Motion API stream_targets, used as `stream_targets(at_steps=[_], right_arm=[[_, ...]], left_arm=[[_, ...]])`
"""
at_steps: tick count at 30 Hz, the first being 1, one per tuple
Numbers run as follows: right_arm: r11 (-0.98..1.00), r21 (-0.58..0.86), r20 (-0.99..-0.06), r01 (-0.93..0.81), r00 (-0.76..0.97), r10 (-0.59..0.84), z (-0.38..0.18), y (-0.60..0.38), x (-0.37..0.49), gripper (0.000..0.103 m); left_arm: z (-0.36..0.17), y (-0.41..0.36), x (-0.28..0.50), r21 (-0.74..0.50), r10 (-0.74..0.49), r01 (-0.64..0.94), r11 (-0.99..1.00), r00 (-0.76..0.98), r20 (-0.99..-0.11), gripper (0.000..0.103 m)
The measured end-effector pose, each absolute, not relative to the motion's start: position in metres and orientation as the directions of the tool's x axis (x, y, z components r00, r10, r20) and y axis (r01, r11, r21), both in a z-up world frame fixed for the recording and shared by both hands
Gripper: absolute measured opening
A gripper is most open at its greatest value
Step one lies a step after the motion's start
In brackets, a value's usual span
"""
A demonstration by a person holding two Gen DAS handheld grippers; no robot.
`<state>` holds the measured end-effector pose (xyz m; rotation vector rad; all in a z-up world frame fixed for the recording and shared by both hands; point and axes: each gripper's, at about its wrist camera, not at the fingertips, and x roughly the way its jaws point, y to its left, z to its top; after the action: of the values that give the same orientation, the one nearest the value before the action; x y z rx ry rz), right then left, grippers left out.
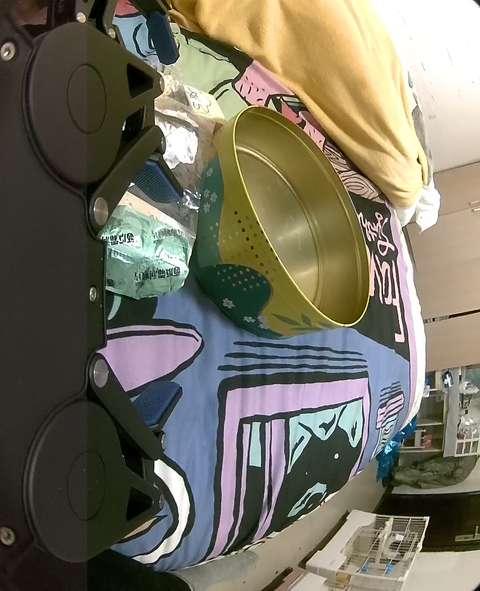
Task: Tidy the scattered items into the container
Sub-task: 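Move the left gripper toward the clear bag with blue straps, then close the left gripper on the clear bag and lift it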
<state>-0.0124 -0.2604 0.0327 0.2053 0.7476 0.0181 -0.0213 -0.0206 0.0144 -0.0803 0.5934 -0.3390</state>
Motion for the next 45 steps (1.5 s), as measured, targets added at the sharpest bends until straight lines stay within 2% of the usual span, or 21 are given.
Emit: stream_targets(at_steps=[13, 32, 41, 45], right_arm=[[0.98, 0.19, -0.667, 0.065, 0.741, 0.08, 0.034, -0.261, -0.014, 0.103], [0.977, 0.201, -0.66, 0.068, 0.747, 0.084, 0.037, -0.261, -0.015, 0.103], [0.977, 0.201, -0.661, 0.068, 0.746, 0.084, 0.036, -0.261, -0.015, 0.103], [0.977, 0.202, -0.662, 0.069, 0.745, 0.084, 0.036, -0.261, -0.015, 0.103]], left_arm=[[0.015, -0.022, -0.022, -0.166, -0.345, 0.304, 0.938, 0.774, -0.532, 0.103], [-0.009, -0.051, -0.017, -0.012, -0.274, 0.347, 0.938, 0.718, -0.64, 0.103], [-0.019, -0.051, -0.014, -0.036, -0.268, 0.322, 0.946, 0.717, -0.643, 0.103], [-0.025, -0.047, -0.009, -0.111, -0.287, 0.287, 0.952, 0.698, -0.656, 0.103]])
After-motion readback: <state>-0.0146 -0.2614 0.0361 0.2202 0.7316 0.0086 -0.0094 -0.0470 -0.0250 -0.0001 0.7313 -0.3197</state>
